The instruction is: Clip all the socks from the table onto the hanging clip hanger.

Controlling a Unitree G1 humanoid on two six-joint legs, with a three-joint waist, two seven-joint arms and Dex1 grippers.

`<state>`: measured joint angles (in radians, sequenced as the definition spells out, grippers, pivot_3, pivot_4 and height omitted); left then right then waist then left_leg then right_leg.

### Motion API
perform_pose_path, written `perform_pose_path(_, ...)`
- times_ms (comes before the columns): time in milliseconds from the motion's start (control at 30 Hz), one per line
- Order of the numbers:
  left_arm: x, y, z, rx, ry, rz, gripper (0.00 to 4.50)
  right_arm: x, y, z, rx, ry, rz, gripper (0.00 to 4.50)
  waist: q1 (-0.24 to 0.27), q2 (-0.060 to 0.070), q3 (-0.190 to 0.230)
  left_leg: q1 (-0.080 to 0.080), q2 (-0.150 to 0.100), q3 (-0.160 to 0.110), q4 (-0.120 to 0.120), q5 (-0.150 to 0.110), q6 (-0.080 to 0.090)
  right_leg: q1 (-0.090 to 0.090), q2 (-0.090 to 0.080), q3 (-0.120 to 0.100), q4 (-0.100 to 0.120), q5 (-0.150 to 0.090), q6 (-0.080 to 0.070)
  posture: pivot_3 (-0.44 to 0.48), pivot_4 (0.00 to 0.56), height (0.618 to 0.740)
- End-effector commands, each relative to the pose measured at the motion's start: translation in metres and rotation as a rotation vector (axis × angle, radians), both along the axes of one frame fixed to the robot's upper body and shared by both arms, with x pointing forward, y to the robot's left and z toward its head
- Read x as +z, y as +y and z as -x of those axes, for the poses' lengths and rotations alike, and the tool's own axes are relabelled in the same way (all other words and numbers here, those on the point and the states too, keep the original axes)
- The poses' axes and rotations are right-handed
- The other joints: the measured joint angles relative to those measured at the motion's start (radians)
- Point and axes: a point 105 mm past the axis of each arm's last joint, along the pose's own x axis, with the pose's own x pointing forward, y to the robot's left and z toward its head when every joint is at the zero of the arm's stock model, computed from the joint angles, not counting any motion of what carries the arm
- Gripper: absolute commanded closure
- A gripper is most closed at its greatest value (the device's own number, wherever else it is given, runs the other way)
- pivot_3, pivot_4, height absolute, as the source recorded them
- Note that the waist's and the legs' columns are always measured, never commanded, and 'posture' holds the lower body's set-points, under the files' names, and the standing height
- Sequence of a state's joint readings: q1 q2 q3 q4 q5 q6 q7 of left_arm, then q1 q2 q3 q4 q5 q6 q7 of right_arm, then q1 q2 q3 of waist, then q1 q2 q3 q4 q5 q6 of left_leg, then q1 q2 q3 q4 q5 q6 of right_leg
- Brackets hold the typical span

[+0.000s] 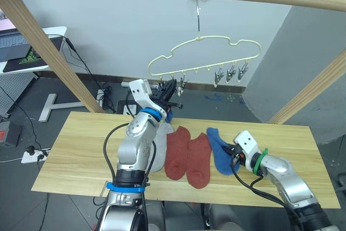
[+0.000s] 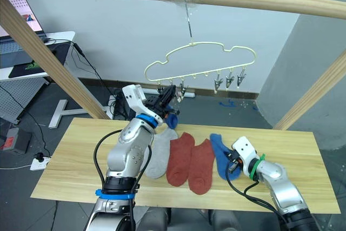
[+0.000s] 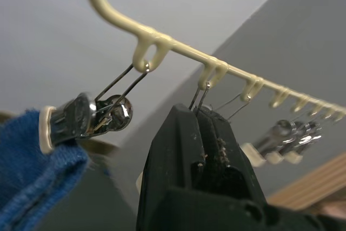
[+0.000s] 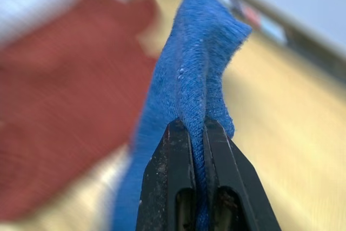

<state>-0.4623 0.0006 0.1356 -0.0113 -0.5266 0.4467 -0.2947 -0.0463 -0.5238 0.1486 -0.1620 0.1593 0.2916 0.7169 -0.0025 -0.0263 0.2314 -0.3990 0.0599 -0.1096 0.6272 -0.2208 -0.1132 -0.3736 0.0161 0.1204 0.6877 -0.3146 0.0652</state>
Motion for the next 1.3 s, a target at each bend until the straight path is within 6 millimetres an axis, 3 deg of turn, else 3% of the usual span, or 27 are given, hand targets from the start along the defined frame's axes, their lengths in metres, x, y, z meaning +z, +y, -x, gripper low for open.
perform_pose_path(33,-0.006,0.022,-0.001,-0.086,0.166,0.210,4.50,0.043,0.034,0.017,0.141,-0.012,-0.176,4.42,-0.004,0.000,0.000,0.000,0.000,0.000,0.000,0.000,0.000,0.000,0.000,0.000,0.000,0.000,0.000,0.114,0.172,0.740)
perform_pose_path(133,-0.001,0.026,-0.002,-0.146,0.210,0.262,4.50,0.064,0.050,0.007,0.138,-0.051,-0.236,4.42,-0.009,0.000,-0.001,0.001,0.001,-0.001,0.000,0.000,0.000,0.000,0.001,0.000,0.002,0.000,0.001,0.113,0.172,0.740)
perform_pose_path(333,0.015,0.017,0.006,-0.259,0.218,0.345,4.50,0.083,0.068,-0.011,0.128,-0.100,-0.273,4.42,0.000,-0.001,-0.002,-0.001,0.000,-0.001,0.001,0.000,0.000,0.000,0.000,0.000,-0.001,0.002,0.000,0.106,0.169,0.740)
perform_pose_path(1200,0.023,0.005,0.017,-0.330,0.179,0.321,4.50,0.092,0.073,-0.027,0.092,-0.129,-0.306,4.42,0.004,-0.001,-0.002,-0.002,0.000,-0.001,-0.001,0.000,0.000,0.000,0.000,-0.001,-0.006,0.004,-0.002,0.113,0.173,0.740)
perform_pose_path(1300,0.025,0.008,0.016,-0.329,0.173,0.355,3.73,0.092,0.074,-0.028,0.092,-0.130,-0.305,4.50,0.004,-0.001,-0.002,-0.002,0.000,-0.001,-0.001,0.000,0.000,0.000,0.000,-0.001,-0.006,0.004,-0.002,0.113,0.173,0.740)
